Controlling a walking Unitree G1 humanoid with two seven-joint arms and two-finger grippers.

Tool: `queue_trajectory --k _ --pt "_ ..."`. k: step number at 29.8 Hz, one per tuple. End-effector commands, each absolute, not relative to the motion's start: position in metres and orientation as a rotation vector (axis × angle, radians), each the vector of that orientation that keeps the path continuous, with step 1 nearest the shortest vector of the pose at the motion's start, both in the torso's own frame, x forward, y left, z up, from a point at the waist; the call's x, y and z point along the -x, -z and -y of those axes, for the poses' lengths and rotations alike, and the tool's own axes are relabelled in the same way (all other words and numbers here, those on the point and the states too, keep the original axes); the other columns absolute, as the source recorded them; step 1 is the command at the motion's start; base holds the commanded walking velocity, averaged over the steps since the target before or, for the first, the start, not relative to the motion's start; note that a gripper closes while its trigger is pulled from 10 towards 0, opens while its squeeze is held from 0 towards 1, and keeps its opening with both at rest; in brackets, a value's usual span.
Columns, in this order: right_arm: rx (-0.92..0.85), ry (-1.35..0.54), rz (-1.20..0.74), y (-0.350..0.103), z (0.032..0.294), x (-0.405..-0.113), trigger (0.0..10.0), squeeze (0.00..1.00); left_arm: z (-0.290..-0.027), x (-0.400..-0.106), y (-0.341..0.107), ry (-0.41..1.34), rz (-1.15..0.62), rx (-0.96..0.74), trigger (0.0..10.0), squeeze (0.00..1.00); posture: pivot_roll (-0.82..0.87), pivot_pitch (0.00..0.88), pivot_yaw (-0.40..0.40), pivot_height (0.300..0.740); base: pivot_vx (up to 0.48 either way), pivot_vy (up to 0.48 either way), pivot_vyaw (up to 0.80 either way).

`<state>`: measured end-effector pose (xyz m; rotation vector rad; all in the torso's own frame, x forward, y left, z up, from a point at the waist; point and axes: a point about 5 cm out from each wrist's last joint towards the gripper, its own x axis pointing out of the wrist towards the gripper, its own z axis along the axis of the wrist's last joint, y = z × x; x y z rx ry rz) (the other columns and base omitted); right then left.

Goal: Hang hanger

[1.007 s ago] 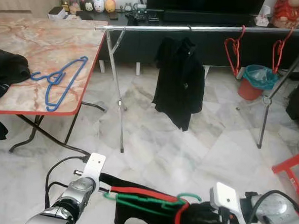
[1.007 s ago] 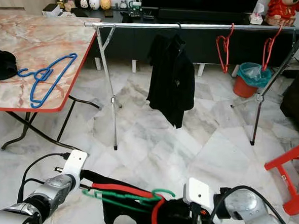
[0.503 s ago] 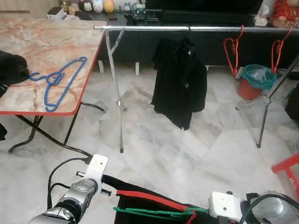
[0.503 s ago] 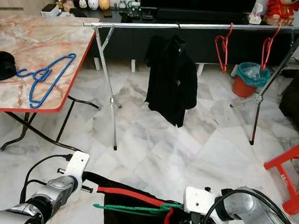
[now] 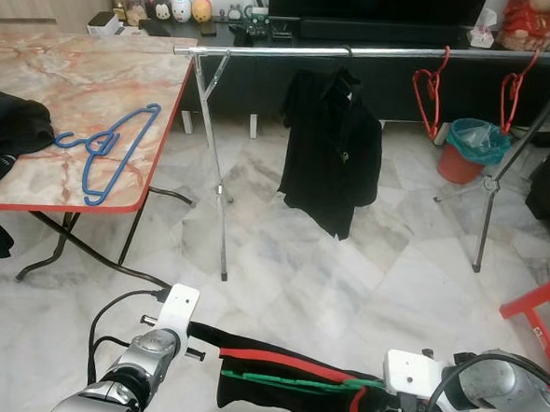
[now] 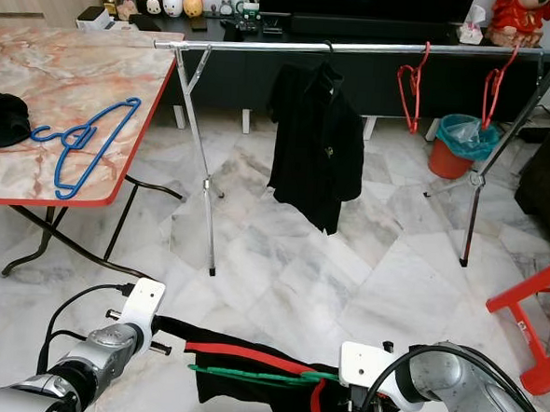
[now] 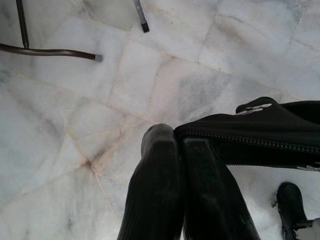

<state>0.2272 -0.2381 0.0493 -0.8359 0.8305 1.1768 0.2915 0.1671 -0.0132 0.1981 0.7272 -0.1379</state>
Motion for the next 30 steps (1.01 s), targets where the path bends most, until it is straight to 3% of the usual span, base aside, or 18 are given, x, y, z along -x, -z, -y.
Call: queue_trajectory --k 1,10,20,30 --pt "0.892 -1.022 -1.087 -0.044 0.290 -0.214 10.0 0.00 -0.204 -0.288 0.011 -0.006 -0.753 -0.261 10.0 0.00 0.00 0.039 0.015 0.740 0.000 0.000 0.00" --pt "1.006 -0.842 -1.106 -0.039 0.303 -0.226 10.0 0.00 -0.204 -0.289 0.011 0.001 -0.746 -0.262 10.0 0.00 0.00 0.040 0.015 0.740 0.000 0.000 0.00" --pt "0.979 -0.776 -0.996 -0.036 0.286 -0.243 10.0 0.00 -0.195 -0.291 0.010 0.069 -0.722 -0.288 10.0 0.00 0.00 0.040 0.015 0.740 0.000 0.000 0.00" --pt "0.978 -0.710 -0.920 -0.031 0.274 -0.256 10.0 0.00 -0.165 -0.306 -0.006 0.307 -0.588 -0.333 10.0 0.00 0.00 0.041 0.011 0.740 0.000 0.000 0.00"
